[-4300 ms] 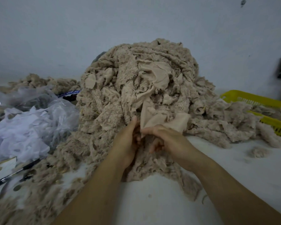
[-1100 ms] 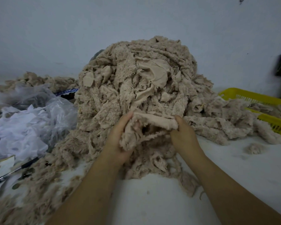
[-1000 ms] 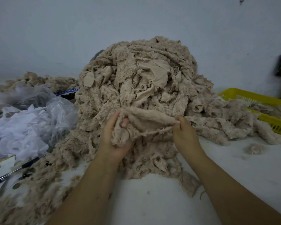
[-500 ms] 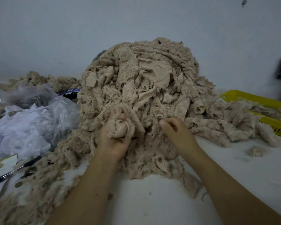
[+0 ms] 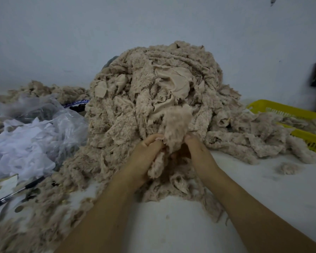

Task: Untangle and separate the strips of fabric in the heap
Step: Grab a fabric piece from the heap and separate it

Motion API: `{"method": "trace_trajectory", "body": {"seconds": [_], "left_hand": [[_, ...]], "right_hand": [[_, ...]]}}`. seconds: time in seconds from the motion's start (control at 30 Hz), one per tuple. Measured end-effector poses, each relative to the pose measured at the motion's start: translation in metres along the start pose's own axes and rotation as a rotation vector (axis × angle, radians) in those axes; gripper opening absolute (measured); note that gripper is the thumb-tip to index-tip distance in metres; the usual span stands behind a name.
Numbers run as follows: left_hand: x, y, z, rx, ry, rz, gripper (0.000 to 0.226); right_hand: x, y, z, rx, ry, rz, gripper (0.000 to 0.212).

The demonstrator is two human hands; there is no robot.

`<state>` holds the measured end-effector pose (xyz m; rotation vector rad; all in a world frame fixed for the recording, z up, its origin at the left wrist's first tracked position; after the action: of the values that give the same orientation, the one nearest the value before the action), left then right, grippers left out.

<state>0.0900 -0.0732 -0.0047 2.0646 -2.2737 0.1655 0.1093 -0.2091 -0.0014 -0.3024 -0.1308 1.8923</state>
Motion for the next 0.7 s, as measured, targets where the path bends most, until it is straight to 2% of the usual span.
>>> {"method": "trace_trajectory", "body": {"seconds": [0.07,0.13,0.27,0.37,0.47,0.57,0.7], "left_hand": [[-0.002,0.0,-0.003,0.047,-0.107,-0.039,0.021],[0.002,0.0,-0.004,0.073,-0.135,-0.017,0.012],[0.002,-0.002,-0.003,0.09,-0.172,-0.016,0.018],[-0.001,-0.003,-0.001,0.066,-0.089,-0.025,0.02],[-0.005,-0.004,-0.001,0.045,0.125,-0.058,0.026],[-0.013,-0.006,-0.003,0.044,0.376,-0.121,0.015],[-0.017,-0.007,0.001,-0.023,0.559,-0.148,0.036]], "right_hand": [[-0.003,-0.002,0.004,-0.047,-0.087,-0.033,0.043],[0.0,-0.001,0.016,-0.14,-0.027,-0.013,0.036],[0.001,-0.002,0.01,-0.117,0.135,-0.017,0.007],[-0.01,-0.006,0.002,-0.06,0.168,-0.088,0.02],[-0.011,-0.004,0.002,-0.006,0.053,-0.079,0.02],[0.005,0.001,0.013,-0.079,0.142,0.028,0.022],[0.038,0.007,0.01,-0.045,0.229,0.186,0.05]]}}
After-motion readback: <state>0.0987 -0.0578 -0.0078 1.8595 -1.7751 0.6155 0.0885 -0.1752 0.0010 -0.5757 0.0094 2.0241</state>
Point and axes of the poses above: each hand's wrist, its own y-axis away from the middle knuckle, its own x-axis out of the palm, z = x × y, the point moved 8 cm from there along -y, towards the middle knuckle, and after that the axes turned 5 degrees about z, right-handed, at the moved point
